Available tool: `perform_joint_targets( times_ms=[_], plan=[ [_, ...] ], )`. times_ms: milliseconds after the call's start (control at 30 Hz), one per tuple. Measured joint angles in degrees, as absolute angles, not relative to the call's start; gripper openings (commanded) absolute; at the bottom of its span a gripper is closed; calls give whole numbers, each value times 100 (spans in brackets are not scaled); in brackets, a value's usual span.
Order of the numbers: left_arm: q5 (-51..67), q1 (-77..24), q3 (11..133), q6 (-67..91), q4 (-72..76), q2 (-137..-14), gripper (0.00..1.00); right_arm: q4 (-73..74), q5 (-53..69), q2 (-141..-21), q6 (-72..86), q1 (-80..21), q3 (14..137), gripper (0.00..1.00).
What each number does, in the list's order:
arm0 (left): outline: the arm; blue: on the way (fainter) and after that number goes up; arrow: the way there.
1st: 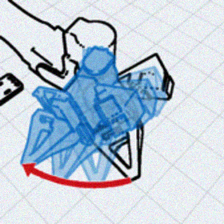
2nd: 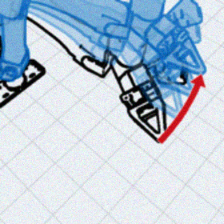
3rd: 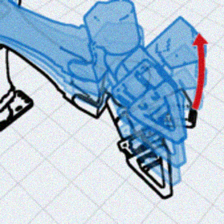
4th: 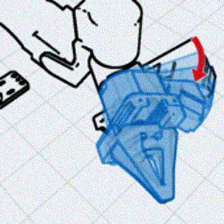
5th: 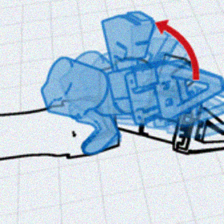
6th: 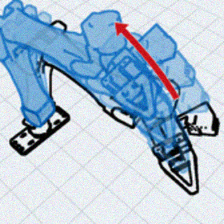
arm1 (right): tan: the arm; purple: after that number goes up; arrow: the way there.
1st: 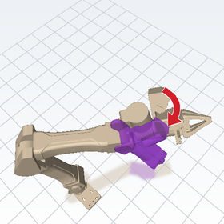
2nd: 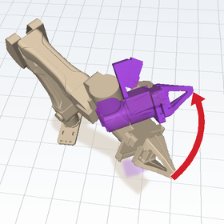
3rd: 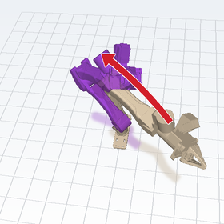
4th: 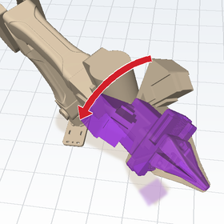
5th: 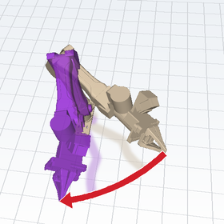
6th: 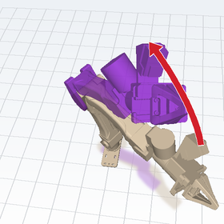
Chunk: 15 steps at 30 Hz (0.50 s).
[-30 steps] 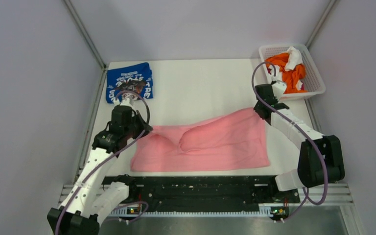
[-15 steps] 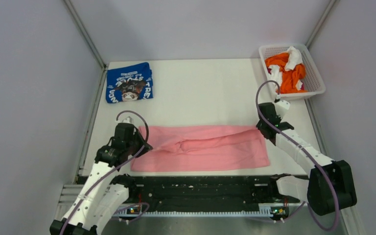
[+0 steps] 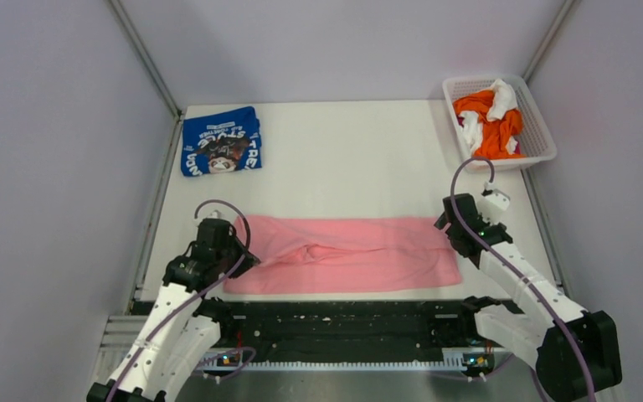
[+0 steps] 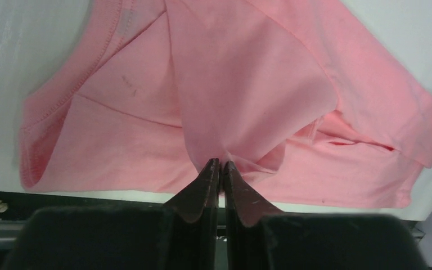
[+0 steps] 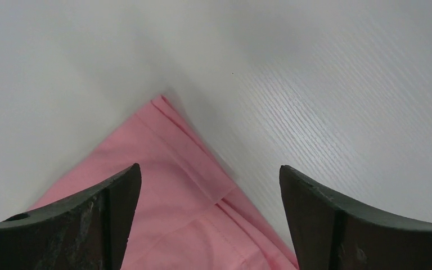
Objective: Fold and stack the t-shirts
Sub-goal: Fold the other side of the tshirt into a rectangle
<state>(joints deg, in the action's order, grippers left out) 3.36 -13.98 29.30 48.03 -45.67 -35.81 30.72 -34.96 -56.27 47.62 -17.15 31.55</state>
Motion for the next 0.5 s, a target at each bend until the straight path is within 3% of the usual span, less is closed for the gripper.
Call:
perform_joint_targets(
  times_ms=[67, 167, 233, 500],
  plan=[
    [311, -1398, 2930, 4849, -4637, -3625, 36, 3120, -3496, -5500, 4766, -1715, 3166, 98],
    [298, -1398, 2936, 4921, -4797, -3612, 64, 3175, -3500, -5343, 4751, -1717, 3245, 99],
    [274, -1398, 2978, 4945, -4917, -3553, 97, 3216, -3538, -5290, 4731, -1721, 3352, 99],
    [464, -1398, 3210, 4888, -4615, -3697, 99, 3188, -3350, -5273, 4519, -1787, 3507, 99]
  ],
)
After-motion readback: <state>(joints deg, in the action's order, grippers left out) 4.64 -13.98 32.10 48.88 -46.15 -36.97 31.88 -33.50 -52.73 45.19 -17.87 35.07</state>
